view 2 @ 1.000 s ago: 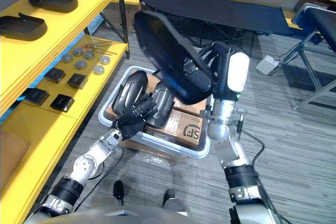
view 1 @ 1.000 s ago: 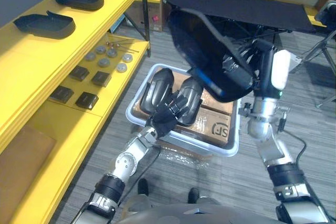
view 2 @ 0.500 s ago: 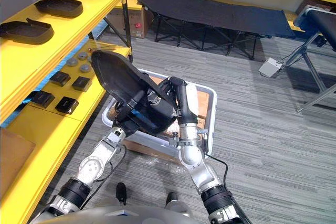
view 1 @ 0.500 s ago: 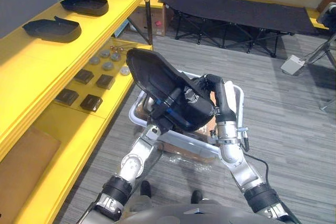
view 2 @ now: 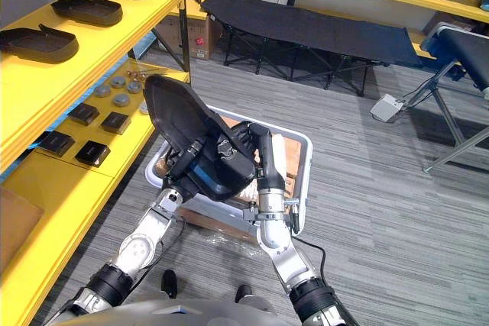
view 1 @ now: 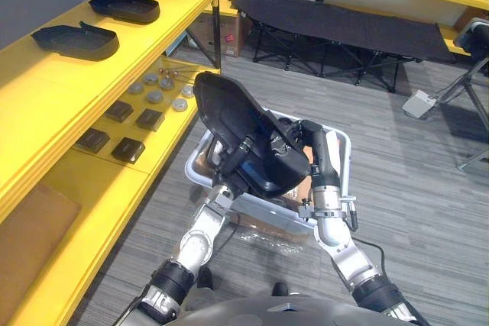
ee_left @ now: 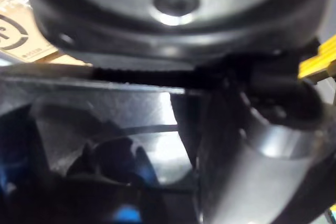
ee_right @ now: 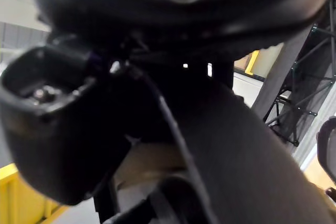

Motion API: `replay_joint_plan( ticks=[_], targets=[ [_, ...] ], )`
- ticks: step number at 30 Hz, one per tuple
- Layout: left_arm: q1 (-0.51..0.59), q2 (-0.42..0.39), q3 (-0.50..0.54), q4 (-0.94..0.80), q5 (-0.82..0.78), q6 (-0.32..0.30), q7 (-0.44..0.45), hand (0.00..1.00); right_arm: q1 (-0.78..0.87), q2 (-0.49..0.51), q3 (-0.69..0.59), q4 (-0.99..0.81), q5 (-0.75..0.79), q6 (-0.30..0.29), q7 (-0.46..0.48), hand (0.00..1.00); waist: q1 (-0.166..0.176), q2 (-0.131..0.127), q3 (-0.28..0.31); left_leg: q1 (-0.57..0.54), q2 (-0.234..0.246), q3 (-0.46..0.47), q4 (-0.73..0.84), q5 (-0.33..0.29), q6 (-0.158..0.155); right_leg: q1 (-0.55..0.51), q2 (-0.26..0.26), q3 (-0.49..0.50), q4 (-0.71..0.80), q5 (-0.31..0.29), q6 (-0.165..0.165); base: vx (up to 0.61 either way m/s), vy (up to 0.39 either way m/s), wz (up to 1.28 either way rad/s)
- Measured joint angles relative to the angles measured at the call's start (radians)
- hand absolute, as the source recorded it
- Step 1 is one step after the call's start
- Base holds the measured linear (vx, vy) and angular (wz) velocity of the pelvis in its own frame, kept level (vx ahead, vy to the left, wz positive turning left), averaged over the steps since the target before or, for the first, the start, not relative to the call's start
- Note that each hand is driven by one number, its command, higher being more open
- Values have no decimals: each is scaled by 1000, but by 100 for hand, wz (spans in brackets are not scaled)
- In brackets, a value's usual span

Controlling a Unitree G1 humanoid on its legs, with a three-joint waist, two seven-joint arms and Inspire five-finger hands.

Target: Walk over and take three plastic housings, then place them on the shelf

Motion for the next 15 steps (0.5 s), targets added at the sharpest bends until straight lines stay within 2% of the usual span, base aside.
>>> replay_joint_plan(
  ticks=[1, 2, 4, 5, 10, 11, 12, 14, 15],
  targets=[
    [0, -1, -3, -1, 20, -10, 4, 0, 4, 1, 1, 0, 11, 0, 1, 100, 0, -2, -2, 0, 0, 0, 0, 0, 0, -1, 0, 0, 0, 0, 0, -53, -20, -1],
    [0, -21, 6, -31, 122, -77, 76, 0, 54, 0, 53, 8, 35, 0, 8, 100, 1, -8, -5, 0, 0, 1, 0, 0, 0, -2, 0, 0, 0, -1, -1, -39, -19, -1],
    [0, -21, 11, -48, 186, -95, 102, 0, 74, 4, 61, 12, 36, -1, 5, 100, 2, -9, -5, 0, 1, 2, 0, -1, 0, -2, 0, 1, 0, -1, -2, -23, -15, -11],
    [25, -32, 79, -133, 582, -117, 260, 0, 87, 33, 57, 0, 139, 0, -5, 100, 2, -8, -6, 5, 5, 22, 1, -3, -2, -9, 2, 22, 0, 0, -4, -15, -8, -22],
    [33, -32, 90, -147, 626, -117, 276, 0, 107, 49, 39, -12, 162, 0, -20, 100, 1, -6, -6, 6, 5, 25, 1, -4, -4, -10, 2, 24, 0, 0, -4, -2, -1, -5],
    [48, -31, 102, -149, 697, -121, 316, 0, 116, 49, 36, -14, 165, -1, -12, 100, -1, -5, -7, 6, 5, 27, 1, -5, -5, -10, 2, 26, 0, 0, -4, -11, -7, -7],
    [67, -31, 105, -153, 989, -122, 465, 0, 126, 47, 27, -14, 206, -7, 34, 100, -4, -5, -7, 6, 6, 30, 1, -6, -6, -13, 2, 29, 0, 0, -4, -9, -8, -8],
    [102, -26, 127, -153, 1248, -121, 612, 0, 149, 45, 12, -15, 270, -20, 93, 100, -5, -2, -8, 6, 7, 36, 0, -11, -9, -17, 3, 36, 0, 0, -5, -4, -8, -9],
    [115, -25, 141, -153, 1298, -121, 656, 0, 164, 44, 4, -14, 291, -25, 116, 100, -5, 0, -10, 6, 7, 37, 0, -15, -8, -17, 3, 36, 0, -1, -6, 4, -9, -5]
  ],
)
